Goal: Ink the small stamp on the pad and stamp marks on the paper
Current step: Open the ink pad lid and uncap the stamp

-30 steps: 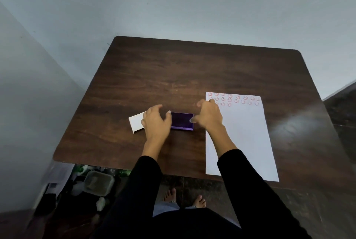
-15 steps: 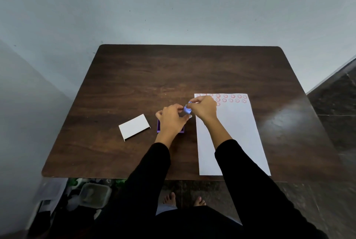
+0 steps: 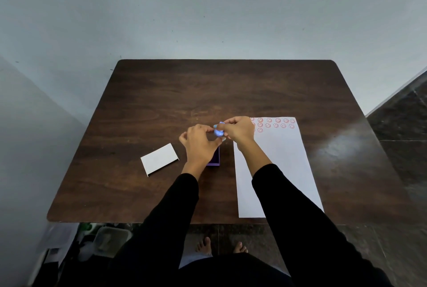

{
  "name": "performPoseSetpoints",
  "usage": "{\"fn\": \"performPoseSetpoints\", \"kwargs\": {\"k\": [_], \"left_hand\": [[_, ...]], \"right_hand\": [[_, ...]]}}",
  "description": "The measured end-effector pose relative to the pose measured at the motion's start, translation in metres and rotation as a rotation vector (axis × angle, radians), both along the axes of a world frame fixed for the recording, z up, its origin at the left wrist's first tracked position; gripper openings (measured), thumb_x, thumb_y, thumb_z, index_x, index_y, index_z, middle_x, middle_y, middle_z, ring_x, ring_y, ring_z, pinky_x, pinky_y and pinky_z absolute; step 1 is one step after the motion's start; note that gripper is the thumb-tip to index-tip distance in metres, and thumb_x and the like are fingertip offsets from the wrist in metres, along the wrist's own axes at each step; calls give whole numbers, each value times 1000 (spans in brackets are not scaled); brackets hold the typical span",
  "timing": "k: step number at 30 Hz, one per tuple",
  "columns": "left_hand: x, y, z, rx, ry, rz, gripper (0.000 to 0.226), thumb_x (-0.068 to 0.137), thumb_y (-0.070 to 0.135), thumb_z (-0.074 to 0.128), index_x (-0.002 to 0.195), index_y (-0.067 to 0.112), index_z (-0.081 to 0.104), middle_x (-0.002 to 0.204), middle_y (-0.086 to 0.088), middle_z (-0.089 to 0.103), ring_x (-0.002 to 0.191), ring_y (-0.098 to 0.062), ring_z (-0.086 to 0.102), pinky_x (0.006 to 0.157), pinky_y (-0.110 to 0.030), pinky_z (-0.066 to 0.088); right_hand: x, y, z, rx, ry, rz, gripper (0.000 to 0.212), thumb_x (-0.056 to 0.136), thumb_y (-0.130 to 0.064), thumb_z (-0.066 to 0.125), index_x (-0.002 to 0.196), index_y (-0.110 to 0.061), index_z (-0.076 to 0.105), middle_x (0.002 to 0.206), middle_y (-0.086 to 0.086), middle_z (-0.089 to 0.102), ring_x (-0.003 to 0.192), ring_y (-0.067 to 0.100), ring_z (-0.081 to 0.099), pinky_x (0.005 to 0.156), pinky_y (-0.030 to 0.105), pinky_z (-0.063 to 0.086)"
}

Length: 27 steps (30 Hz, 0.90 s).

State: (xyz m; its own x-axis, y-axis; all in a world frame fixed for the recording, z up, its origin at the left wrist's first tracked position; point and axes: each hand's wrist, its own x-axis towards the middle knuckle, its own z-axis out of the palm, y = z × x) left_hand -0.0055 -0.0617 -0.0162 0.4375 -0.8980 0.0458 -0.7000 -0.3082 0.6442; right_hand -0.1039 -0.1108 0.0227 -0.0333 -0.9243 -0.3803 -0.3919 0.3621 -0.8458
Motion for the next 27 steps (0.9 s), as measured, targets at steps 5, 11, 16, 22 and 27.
{"fn": "performPoseSetpoints", "kwargs": {"k": [5, 11, 16, 22, 27], "left_hand": [[1, 2, -3, -11, -44, -16, 28, 71, 46, 75, 89, 25, 72, 118, 9, 60, 123, -13, 42, 106, -45, 21], [1, 2, -3, 8, -46, -6, 26, 67, 40, 79, 86, 25, 73, 138, 8, 47, 140, -14, 22, 111, -51, 7], [-4, 2, 0, 73, 7, 24, 27, 69, 42, 78, 89, 25, 73, 147, 5, 38, 144, -17, 12, 112, -56, 3], [-16, 27, -13, 8, -31, -69, 23, 71, 43, 76, 91, 32, 72, 150, 4, 32, 145, -20, 5, 110, -55, 0], [-34, 61, -33, -62, -153, -163, 23, 74, 43, 72, 95, 32, 72, 151, -3, 35, 144, -29, 14, 109, -58, 5]], "right_hand": [[-1, -2, -3, -51, 67, 7, 12, 68, -19, 79, 75, -11, 74, 76, 6, 71, 75, 18, 66, 71, 33, 56], [-4, -3, -9, -78, 24, 20, 14, 68, -12, 77, 81, -9, 76, 81, 6, 72, 71, 11, 62, 66, 28, 54], [-8, -3, -10, -59, -49, 33, 15, 70, -8, 74, 85, -9, 76, 79, 2, 68, 68, 7, 59, 56, 19, 46], [-22, -7, 1, 132, -426, -235, 2, 72, -12, 68, 71, -11, 70, 73, 3, 70, 75, 15, 67, 65, 23, 53], [-37, -4, 2, 407, -1093, -338, 21, 79, -13, 67, 96, -1, 66, 93, 14, 71, 86, 22, 70, 69, 29, 60]]}}
